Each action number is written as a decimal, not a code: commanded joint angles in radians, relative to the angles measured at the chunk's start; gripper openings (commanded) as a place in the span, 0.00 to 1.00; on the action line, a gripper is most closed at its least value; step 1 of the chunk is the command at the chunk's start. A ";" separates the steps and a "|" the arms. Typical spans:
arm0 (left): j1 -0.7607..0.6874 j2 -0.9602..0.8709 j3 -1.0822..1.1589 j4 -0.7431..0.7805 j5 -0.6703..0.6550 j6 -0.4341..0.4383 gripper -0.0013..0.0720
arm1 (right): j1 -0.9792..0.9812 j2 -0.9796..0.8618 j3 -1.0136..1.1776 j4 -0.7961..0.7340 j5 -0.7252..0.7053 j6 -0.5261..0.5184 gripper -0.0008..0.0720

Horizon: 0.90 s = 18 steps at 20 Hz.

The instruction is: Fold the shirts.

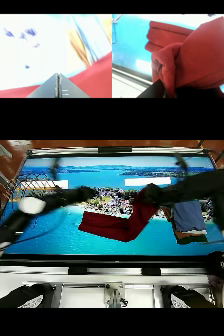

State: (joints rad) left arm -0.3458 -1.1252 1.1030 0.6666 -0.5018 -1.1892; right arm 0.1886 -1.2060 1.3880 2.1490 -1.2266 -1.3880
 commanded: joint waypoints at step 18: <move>0.613 0.525 -0.055 0.149 -0.486 -0.029 0.06 | 0.142 -0.416 0.001 -0.011 0.051 -0.007 0.72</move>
State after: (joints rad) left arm 0.2615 -0.6064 1.0702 0.8078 -0.9764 -1.2186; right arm 0.4175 -1.6783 1.3880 2.3554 -0.9600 -1.4109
